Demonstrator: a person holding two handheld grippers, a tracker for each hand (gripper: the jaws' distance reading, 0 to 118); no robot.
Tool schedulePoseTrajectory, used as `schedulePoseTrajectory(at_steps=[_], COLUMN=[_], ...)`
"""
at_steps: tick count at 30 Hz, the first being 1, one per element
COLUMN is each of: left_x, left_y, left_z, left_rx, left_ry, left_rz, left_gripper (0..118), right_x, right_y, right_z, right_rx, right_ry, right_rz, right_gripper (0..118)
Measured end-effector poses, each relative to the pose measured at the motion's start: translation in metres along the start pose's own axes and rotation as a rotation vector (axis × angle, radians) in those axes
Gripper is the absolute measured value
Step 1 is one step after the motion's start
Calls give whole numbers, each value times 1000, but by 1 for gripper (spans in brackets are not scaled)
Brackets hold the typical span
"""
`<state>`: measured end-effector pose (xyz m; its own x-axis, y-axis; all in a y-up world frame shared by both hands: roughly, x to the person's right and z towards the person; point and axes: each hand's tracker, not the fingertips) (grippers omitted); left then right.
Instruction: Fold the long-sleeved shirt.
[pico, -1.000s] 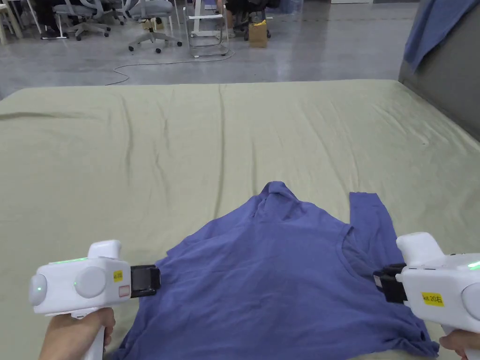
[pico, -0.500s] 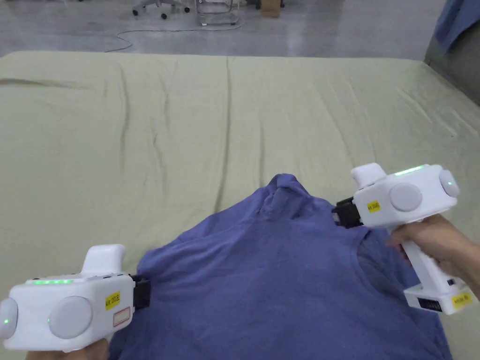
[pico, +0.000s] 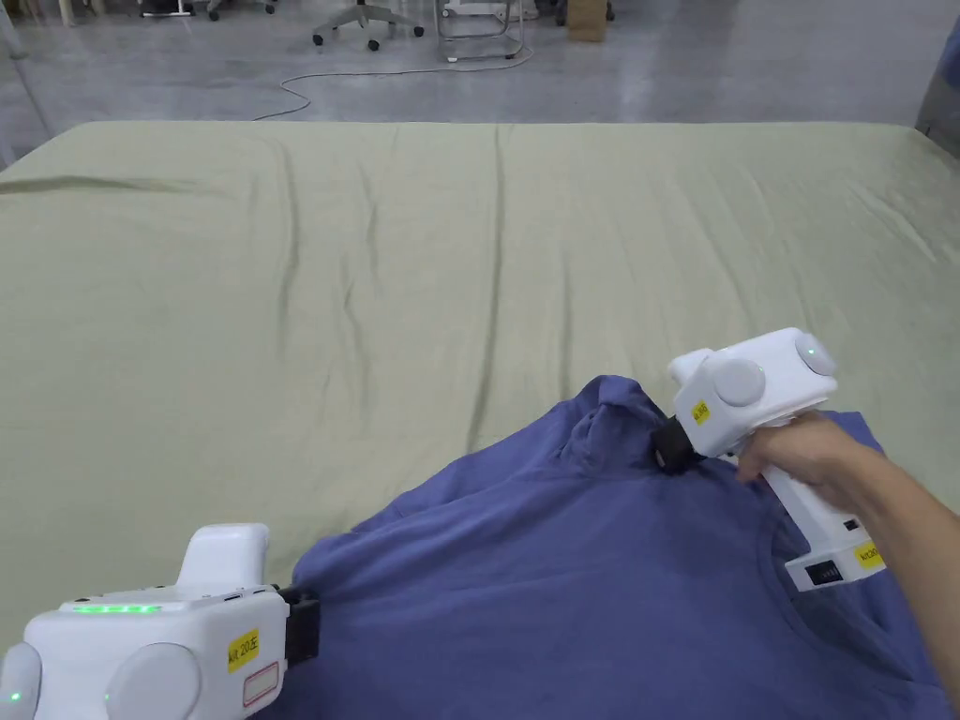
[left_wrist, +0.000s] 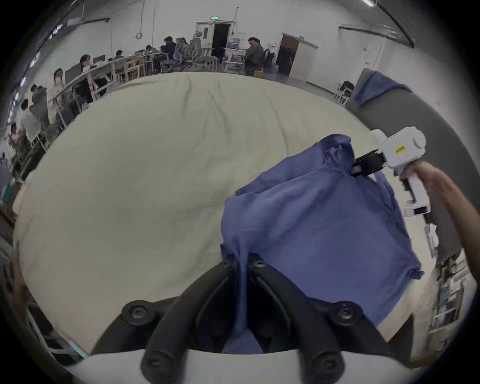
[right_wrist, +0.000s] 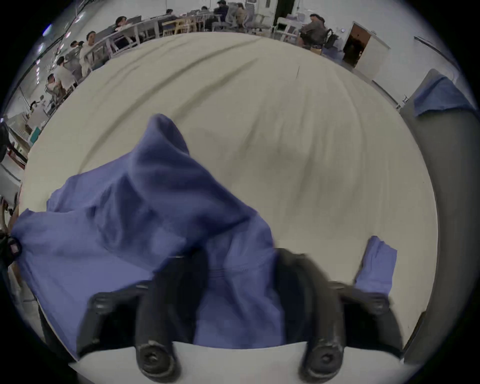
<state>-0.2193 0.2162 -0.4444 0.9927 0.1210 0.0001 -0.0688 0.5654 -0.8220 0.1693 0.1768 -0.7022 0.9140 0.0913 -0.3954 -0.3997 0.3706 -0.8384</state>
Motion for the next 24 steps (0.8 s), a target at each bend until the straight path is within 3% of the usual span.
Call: schedulePoseTrajectory(at_steps=[1,2,6,12,15,19,24], left_x=[2,3,5,23,39,71,96], left_y=[3,9,50,159,233,325,411], left_z=[-1,-3,6,72,124,196,269], left_rx=[17,36,123,420,570,695,794], left_ry=[20,35,57,80,68,107,145], left_rz=[-26,-37,-34,-69,-71,-135,-101], left_gripper=[3,3,3,3,3,3,3], right_x=[-2,-8,2,54,68,75,88], right_y=[-2,-5,-10,1,24,68,116], right_z=[7,15,74,250,346,457,553], right_rx=[29,57,152,449,598,759,888], right_ry=[3,-61,-54,-103,-140,-272,-383], right_rz=[17,58,6,-113,-112,-91,-87], right_gripper=[24,0,0,0,0,0,0])
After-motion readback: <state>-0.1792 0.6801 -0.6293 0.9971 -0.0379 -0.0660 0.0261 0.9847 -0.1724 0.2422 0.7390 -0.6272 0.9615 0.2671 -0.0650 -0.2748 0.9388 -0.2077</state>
